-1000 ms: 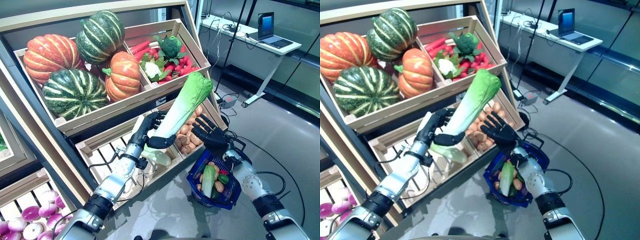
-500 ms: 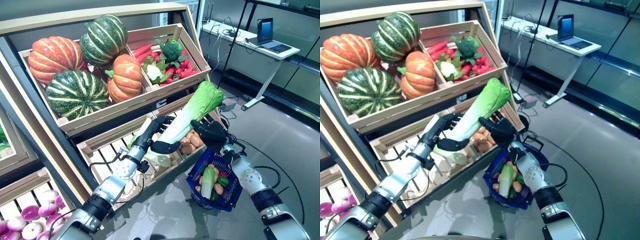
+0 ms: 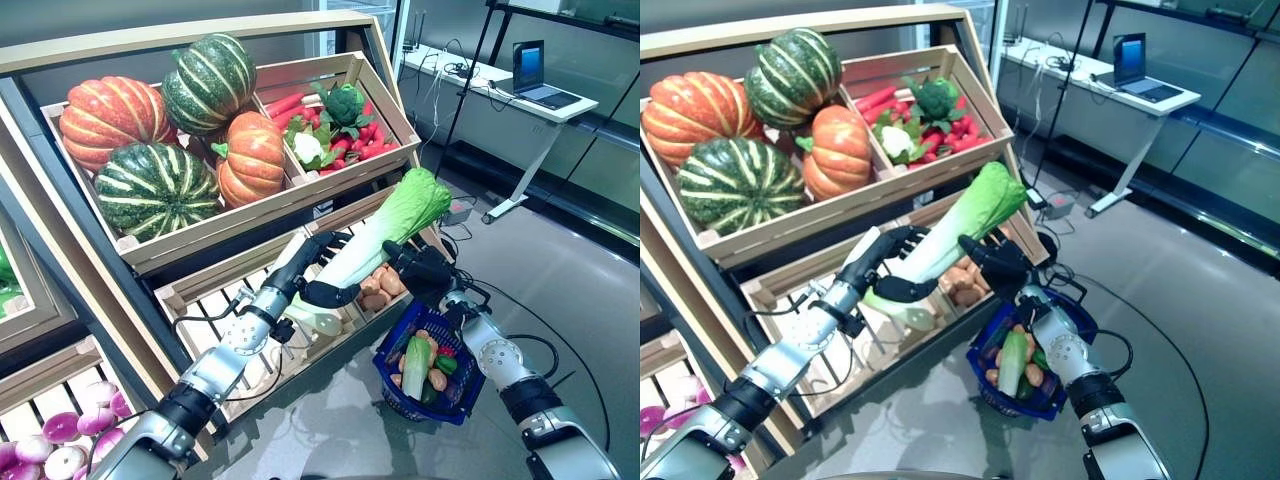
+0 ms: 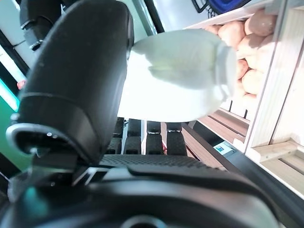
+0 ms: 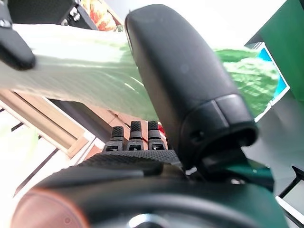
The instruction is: Put vegetables into the basket
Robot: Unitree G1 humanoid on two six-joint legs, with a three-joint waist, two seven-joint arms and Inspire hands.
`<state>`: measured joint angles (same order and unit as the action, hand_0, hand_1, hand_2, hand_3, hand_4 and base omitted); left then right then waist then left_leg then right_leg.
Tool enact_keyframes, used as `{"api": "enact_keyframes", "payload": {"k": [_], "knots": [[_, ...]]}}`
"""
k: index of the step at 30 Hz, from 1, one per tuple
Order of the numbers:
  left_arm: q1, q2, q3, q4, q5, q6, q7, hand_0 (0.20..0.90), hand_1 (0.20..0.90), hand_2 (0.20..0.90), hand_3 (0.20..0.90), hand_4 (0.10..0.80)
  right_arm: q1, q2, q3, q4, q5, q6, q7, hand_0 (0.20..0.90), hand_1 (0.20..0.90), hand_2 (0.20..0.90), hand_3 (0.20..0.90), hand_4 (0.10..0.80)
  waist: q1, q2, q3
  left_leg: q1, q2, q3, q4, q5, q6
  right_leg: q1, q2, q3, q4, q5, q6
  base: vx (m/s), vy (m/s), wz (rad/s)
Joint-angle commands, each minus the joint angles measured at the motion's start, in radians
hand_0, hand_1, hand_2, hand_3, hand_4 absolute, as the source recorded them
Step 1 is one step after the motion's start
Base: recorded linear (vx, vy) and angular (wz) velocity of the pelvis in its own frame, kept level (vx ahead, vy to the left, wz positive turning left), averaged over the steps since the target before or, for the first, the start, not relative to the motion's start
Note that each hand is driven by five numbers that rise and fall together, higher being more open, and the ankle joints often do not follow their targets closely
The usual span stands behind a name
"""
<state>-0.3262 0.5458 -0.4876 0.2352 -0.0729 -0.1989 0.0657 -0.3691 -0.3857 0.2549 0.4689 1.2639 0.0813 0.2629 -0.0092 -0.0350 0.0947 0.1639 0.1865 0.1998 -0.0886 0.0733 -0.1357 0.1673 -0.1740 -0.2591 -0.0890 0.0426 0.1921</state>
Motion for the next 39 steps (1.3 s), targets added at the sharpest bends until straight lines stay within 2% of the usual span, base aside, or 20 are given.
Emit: {"api": "enact_keyframes", "payload": {"k": [1,8,14,15,16,17,34,35,36,39], "knots": [[-0.195,-0.041,-0.138,-0.208,0.006,-0.162,-0.141,0.300,0.300,0.300,0.300,0.400,-0.241,0.023,-0.019,0.040,0.031,-0.104,-0.040,0.900,0.900,0.900,0.900,0.800,0.029,0.004,-0.062,-0.005,-0.027,-0.031,0.001,-0.092,0.026,0.003,0.008,0.006,0.009,-0.025,-0.037,0.000,0.000,0.00],[-0.198,-0.041,-0.198,-0.270,-0.022,-0.162,-0.215,0.300,0.300,0.300,0.300,0.400,-0.306,0.030,-0.013,0.093,-0.014,-0.130,-0.086,0.900,0.900,0.900,0.900,0.800,0.035,0.008,-0.059,-0.007,-0.029,-0.037,0.001,-0.094,0.027,0.001,0.007,0.009,0.011,-0.025,-0.038,0.000,0.000,0.00],[-0.200,-0.034,-0.235,-0.305,-0.026,-0.171,-0.240,0.300,0.300,0.300,0.300,0.400,-0.356,0.026,-0.016,0.134,0.031,-0.165,-0.129,0.900,0.900,0.900,0.900,0.800,0.044,0.009,-0.058,-0.008,-0.031,-0.046,0.001,-0.095,0.026,0.005,0.005,0.005,0.011,-0.024,-0.037,0.000,0.000,0.00],[-0.199,-0.031,-0.238,-0.311,-0.024,-0.171,-0.243,0.300,0.300,0.300,0.300,0.400,-0.360,0.028,-0.021,0.134,0.038,-0.173,-0.140,0.540,0.540,0.540,0.540,0.560,0.045,0.010,-0.057,-0.009,-0.032,-0.048,0.001,-0.095,0.026,0.005,0.005,0.005,0.011,-0.025,-0.037,0.000,0.000,0.00],[-0.198,-0.030,-0.243,-0.312,-0.023,-0.173,-0.243,0.300,0.300,0.300,0.300,0.400,-0.363,0.031,-0.024,0.134,0.048,-0.177,-0.151,0.488,0.488,0.488,0.488,0.525,0.045,0.010,-0.057,-0.009,-0.032,-0.049,0.001,-0.095,0.026,0.004,0.005,0.005,0.011,-0.025,-0.037,0.000,0.000,0.00],[-0.198,-0.030,-0.249,-0.314,-0.019,-0.176,-0.238,0.300,0.300,0.300,0.300,0.400,-0.367,0.034,-0.028,0.138,0.056,-0.184,-0.166,0.300,0.300,0.300,0.300,0.400,0.046,0.011,-0.057,-0.010,-0.032,-0.051,0.001,-0.095,0.026,0.004,0.004,0.005,0.012,-0.024,-0.037,0.000,0.000,0.00],[-0.193,-0.020,-0.250,-0.306,0.001,-0.150,-0.158,0.300,0.300,0.300,0.300,0.400,-0.370,0.045,-0.047,0.152,0.061,-0.226,-0.223,0.300,0.300,0.300,0.300,0.400,0.049,0.011,-0.059,-0.015,-0.034,-0.059,0.001,-0.095,0.027,0.000,0.005,0.009,0.009,-0.021,-0.038,-0.001,0.001,0.02],[-0.192,-0.022,-0.246,-0.299,-0.001,-0.142,-0.151,0.460,0.460,0.460,0.460,0.507,-0.366,0.046,-0.049,0.150,0.056,-0.227,-0.226,0.300,0.300,0.300,0.300,0.400,0.049,0.011,-0.059,-0.015,-0.034,-0.058,0.001,-0.094,0.027,-0.001,0.005,0.010,0.008,-0.020,-0.038,0.000,0.000,0.00],[-0.190,-0.025,-0.243,-0.289,-0.006,-0.130,-0.144,0.900,0.900,0.900,0.900,0.800,-0.363,0.043,-0.052,0.149,0.049,-0.225,-0.230,0.300,0.300,0.300,0.300,0.400,0.048,0.011,-0.060,-0.015,-0.033,-0.057,0.001,-0.094,0.027,-0.001,0.004,0.010,0.008,-0.020,-0.037,0.000,0.000,0.00],[-0.172,-0.022,-0.223,-0.276,-0.013,-0.118,-0.123,0.900,0.900,0.900,0.900,0.800,-0.348,0.029,-0.063,0.150,0.035,-0.220,-0.231,0.300,0.300,0.300,0.300,0.400,0.047,0.011,-0.061,-0.014,-0.032,-0.055,0.001,-0.094,0.025,-0.001,0.004,0.011,0.007,-0.018,-0.037,0.000,0.000,0.00]]}}
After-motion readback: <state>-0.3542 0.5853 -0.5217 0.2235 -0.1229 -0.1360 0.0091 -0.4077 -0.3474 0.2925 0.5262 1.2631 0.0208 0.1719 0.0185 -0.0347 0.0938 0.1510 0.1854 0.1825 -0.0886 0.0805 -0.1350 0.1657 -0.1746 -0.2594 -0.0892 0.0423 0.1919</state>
